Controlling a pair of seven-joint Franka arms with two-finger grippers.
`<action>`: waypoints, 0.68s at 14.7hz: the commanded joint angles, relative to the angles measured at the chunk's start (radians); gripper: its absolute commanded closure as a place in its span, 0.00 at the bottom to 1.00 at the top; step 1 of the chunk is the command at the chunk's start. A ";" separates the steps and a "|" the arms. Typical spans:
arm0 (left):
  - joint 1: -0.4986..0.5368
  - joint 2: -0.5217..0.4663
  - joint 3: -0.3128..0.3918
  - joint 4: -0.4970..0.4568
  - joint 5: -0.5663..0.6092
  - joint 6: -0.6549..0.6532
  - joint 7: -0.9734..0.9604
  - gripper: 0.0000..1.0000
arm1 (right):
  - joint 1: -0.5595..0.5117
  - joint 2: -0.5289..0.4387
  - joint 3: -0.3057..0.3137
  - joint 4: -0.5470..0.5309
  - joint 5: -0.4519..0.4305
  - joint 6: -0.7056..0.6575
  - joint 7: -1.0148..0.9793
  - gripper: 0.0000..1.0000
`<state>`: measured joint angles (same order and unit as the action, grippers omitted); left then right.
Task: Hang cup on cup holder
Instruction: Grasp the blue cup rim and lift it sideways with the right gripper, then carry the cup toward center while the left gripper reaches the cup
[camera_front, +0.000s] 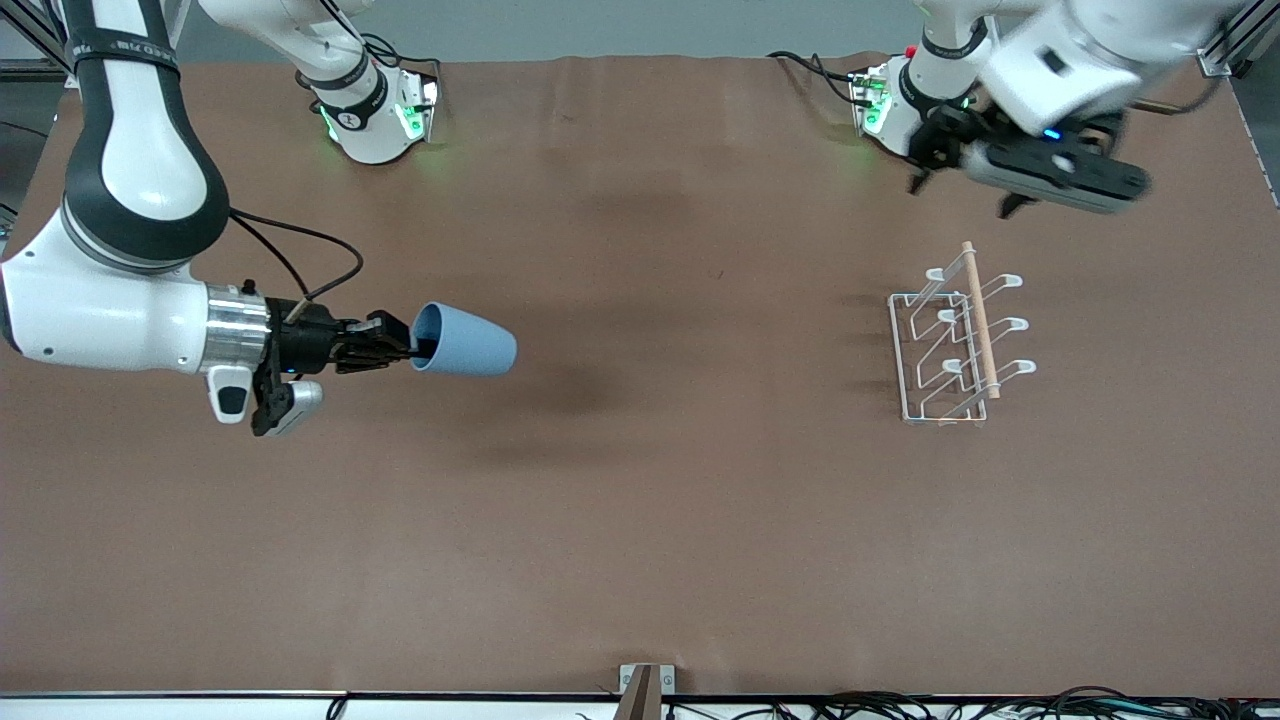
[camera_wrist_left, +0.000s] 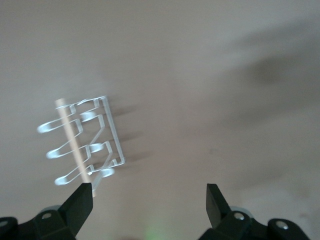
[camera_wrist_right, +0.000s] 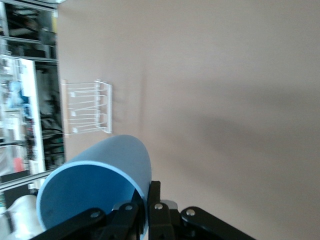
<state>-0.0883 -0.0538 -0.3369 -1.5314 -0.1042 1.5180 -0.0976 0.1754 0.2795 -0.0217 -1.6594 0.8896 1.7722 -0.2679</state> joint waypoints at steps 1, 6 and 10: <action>-0.076 0.037 -0.053 0.048 -0.003 0.057 0.004 0.00 | 0.032 -0.017 -0.007 -0.022 0.121 -0.005 -0.001 1.00; -0.240 0.152 -0.111 0.134 0.001 0.148 0.058 0.00 | 0.082 0.013 -0.007 -0.019 0.336 -0.005 0.003 1.00; -0.284 0.201 -0.111 0.159 0.005 0.267 0.206 0.00 | 0.136 0.044 -0.007 -0.016 0.422 -0.007 0.003 1.00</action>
<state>-0.3689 0.1121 -0.4476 -1.4198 -0.1045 1.7517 0.0204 0.2847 0.3169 -0.0217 -1.6674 1.2603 1.7710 -0.2673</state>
